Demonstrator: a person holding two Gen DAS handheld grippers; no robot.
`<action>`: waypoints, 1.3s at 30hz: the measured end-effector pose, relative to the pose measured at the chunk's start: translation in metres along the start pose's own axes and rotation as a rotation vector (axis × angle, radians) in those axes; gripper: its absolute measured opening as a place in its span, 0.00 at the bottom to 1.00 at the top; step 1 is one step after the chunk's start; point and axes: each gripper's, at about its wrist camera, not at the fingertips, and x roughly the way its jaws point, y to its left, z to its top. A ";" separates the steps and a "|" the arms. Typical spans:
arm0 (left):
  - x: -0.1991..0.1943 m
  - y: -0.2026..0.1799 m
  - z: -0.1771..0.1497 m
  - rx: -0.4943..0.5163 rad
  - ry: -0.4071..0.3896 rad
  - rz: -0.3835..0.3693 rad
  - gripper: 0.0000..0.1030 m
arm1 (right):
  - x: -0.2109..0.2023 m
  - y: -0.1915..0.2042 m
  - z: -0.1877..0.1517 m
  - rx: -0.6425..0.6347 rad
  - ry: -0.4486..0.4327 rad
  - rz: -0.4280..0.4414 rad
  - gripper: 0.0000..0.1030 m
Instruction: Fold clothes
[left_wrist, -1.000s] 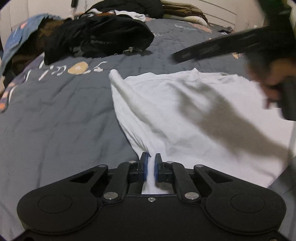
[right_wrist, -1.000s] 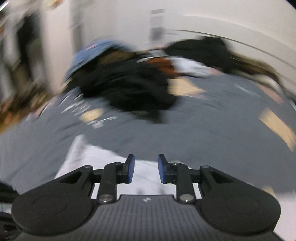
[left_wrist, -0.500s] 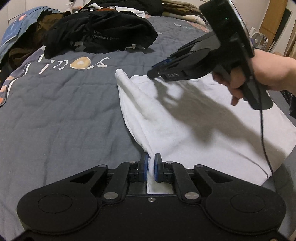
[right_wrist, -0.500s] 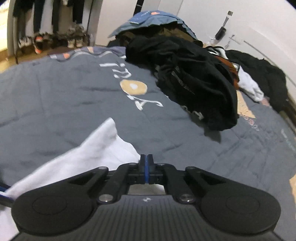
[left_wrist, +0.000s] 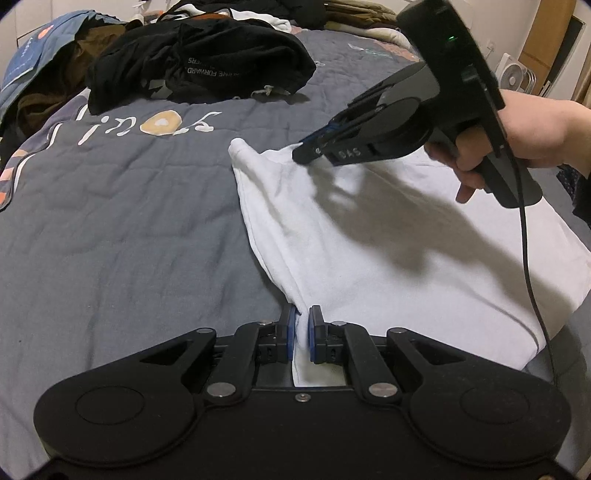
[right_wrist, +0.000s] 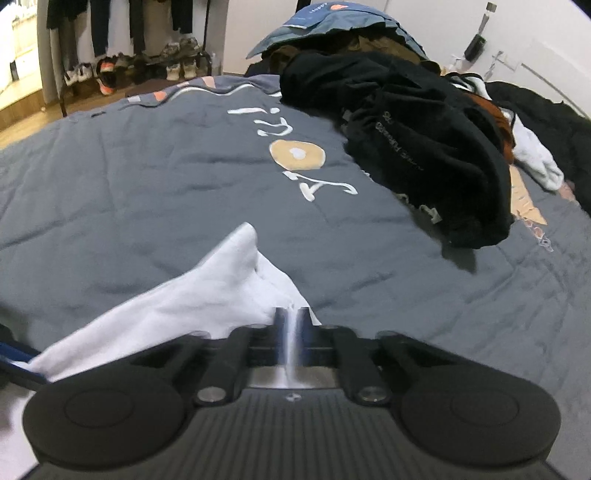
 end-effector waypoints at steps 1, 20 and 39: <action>-0.001 0.000 0.000 0.002 0.000 0.003 0.08 | -0.002 0.000 0.000 -0.004 -0.008 -0.004 0.03; -0.004 0.021 0.009 -0.194 -0.089 -0.025 0.32 | -0.054 -0.032 -0.001 0.173 -0.151 -0.123 0.21; 0.018 0.001 0.006 -0.121 -0.027 0.059 0.31 | -0.170 -0.215 -0.275 0.784 0.029 -0.553 0.39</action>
